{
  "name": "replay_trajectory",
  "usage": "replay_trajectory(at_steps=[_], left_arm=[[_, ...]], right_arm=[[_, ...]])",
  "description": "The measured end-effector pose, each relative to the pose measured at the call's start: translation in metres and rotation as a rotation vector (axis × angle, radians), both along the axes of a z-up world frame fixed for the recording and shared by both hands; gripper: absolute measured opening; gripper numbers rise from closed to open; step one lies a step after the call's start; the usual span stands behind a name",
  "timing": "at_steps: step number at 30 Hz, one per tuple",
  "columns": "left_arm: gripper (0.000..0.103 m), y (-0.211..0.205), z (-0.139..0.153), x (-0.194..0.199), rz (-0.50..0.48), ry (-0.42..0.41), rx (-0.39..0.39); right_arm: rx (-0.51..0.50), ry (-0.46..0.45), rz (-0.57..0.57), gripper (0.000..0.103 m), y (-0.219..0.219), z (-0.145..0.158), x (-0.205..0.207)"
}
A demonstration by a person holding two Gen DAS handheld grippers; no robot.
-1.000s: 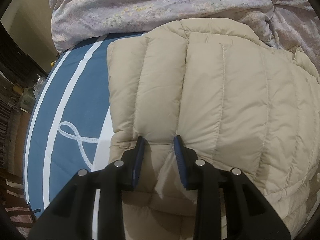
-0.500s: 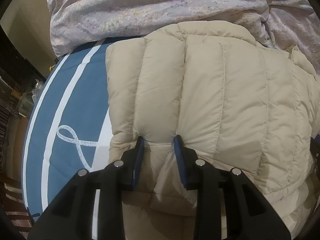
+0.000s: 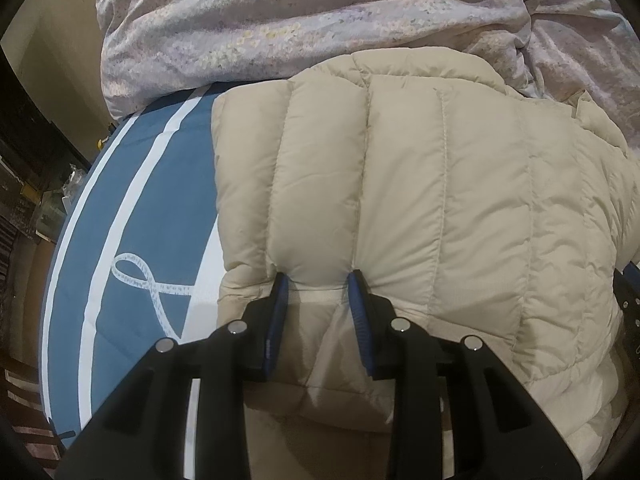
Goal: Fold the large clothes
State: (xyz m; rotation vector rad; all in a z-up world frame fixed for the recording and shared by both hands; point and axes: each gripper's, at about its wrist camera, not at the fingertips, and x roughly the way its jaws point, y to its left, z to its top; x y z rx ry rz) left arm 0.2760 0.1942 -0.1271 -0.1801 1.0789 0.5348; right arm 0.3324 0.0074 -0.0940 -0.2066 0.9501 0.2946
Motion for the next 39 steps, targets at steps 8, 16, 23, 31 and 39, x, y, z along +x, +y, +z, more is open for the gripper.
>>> replay_trajectory(at_steps=[8,16,23,31,39], left_arm=[[0.032,-0.001,0.000,-0.001,-0.002,0.001,0.002],[0.041,0.005,0.003,-0.001,0.010,0.009,-0.005],[0.054,0.008,0.022,-0.023,0.037,-0.043,-0.019],[0.058,0.008,0.036,-0.076,0.053,-0.087,-0.063],[0.058,0.001,0.033,-0.149,0.067,-0.106,-0.148]], right_arm=[[0.005,-0.006,-0.001,0.039,-0.001,0.000,0.000],[0.020,0.051,-0.006,0.044,-0.004,0.008,0.003],[0.047,0.046,-0.036,0.073,-0.024,0.028,-0.007],[0.090,0.016,-0.035,0.073,-0.066,0.053,-0.032],[0.060,0.035,0.005,0.073,-0.134,0.057,-0.083]])
